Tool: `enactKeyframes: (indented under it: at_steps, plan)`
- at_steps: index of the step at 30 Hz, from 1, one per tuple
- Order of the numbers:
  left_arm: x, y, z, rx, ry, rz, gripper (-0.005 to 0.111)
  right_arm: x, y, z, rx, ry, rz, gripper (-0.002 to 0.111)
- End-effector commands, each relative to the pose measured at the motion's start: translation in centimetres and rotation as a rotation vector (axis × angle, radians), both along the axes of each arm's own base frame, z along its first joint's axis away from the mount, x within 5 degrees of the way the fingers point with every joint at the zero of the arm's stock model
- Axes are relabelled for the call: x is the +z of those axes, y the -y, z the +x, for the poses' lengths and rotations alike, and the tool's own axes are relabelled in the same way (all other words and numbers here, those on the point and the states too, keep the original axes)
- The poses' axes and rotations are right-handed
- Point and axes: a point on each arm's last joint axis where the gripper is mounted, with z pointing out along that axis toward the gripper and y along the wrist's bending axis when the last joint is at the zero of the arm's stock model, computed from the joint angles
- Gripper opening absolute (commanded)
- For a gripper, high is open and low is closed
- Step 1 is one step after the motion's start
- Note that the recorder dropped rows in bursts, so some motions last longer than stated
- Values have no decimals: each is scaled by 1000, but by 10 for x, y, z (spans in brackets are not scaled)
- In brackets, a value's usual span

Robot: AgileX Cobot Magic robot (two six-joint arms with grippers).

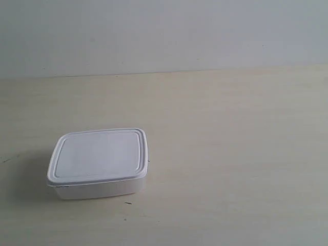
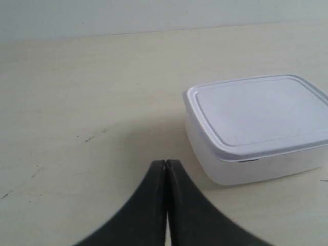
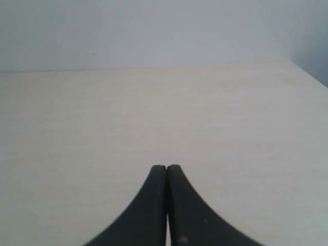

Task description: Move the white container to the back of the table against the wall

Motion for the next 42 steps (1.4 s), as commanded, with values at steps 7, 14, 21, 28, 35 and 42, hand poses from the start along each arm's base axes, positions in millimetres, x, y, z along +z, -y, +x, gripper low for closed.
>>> enactKeyframes:
  at_steps: [7, 14, 21, 28, 35, 42]
  plan:
    - [1, 0, 0, 3, 7, -3, 0, 0, 0, 0, -8, 8, 3, 0]
    - [1, 0, 0, 4, 9, -5, 0, 0, 1, 0, -7, 8, -20, 0]
    - [10, -2, 3, 35, 116, -26, 0, 7, 1, 2, -10, 89, -12, 0]
    - [47, -18, 3, 220, 534, -237, 0, 36, 2, 2, -20, 412, -20, 0]
    - [66, -27, -4, 294, 767, -237, 0, 48, 2, -1, -24, 545, -13, 0]
    - [74, -27, -6, 292, 807, -339, 0, 45, 2, 0, -25, 512, 89, 0]
